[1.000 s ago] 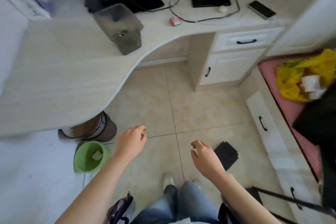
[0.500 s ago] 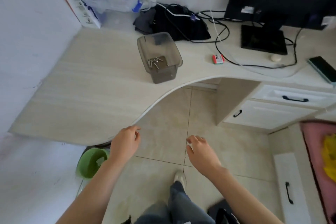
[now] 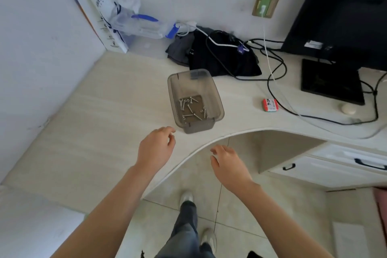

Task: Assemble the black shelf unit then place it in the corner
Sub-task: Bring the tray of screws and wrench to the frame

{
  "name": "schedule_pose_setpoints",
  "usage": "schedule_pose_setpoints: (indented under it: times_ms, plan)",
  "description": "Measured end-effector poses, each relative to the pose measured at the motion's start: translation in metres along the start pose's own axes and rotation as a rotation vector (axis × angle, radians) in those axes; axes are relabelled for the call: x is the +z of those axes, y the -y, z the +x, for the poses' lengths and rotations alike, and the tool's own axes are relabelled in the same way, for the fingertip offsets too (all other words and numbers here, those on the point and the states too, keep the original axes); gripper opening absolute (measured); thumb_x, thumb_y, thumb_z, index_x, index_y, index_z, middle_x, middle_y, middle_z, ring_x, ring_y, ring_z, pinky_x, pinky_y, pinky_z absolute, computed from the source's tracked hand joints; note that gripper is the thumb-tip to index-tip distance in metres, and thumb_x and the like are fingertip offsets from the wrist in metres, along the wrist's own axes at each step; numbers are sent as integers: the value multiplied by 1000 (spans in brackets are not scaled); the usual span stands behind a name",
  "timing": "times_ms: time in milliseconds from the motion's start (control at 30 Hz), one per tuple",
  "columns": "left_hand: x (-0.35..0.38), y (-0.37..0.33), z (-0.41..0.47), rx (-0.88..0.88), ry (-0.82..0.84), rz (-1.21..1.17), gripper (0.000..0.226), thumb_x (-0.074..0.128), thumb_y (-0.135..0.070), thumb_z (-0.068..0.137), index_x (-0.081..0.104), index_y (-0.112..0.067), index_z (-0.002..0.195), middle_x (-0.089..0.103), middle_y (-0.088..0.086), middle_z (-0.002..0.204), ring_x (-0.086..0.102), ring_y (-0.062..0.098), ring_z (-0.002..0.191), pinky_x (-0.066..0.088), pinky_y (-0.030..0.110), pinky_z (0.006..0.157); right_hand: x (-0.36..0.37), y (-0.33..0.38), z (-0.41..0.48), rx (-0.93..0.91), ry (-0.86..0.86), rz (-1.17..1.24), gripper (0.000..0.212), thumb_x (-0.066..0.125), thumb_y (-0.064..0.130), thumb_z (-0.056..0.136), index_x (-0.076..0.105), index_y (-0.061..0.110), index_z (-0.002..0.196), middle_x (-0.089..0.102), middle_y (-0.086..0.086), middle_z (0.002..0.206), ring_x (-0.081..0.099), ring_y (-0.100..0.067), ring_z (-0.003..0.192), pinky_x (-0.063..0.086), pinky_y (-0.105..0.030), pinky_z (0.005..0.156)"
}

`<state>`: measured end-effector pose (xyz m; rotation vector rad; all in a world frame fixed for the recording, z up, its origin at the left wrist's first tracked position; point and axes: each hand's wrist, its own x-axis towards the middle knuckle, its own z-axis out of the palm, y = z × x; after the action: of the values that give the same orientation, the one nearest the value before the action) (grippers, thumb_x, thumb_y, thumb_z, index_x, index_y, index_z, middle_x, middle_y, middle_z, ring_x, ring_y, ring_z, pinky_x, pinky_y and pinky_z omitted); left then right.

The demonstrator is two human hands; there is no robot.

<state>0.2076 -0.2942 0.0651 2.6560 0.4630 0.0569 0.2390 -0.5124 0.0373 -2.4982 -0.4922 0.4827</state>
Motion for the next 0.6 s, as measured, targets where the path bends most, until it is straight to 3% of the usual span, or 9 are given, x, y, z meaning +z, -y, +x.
schedule_pose_setpoints:
  times_ms: [200,367,500,600]
  plan:
    - [-18,-6,76,107,-41,-38,26,56,-18,99,69,-18,121,73,6,106,67,29,98,54,41,77,-4,18,52,159,38,199,28,48,24,102,58,13,126,65,-2,117,59,-17,107,38,-20,80]
    - [-24,-8,131,224,-19,2,28,57,-14,98,66,-14,124,68,4,114,61,27,107,51,39,78,-2,31,79,346,58,391,29,39,36,105,61,17,107,69,-2,103,62,-19,91,50,-36,81]
    - [-21,-11,169,269,32,59,34,57,-15,99,61,-9,132,60,7,127,52,28,119,50,41,85,-9,35,86,525,56,702,34,37,38,106,62,16,106,71,-2,99,66,-18,96,55,-37,87]
    - [-16,-11,197,276,84,63,41,58,-14,98,54,-7,139,55,10,136,46,29,129,47,40,100,-16,35,91,640,96,895,33,40,37,105,63,14,103,73,-6,97,68,-21,94,56,-37,87]
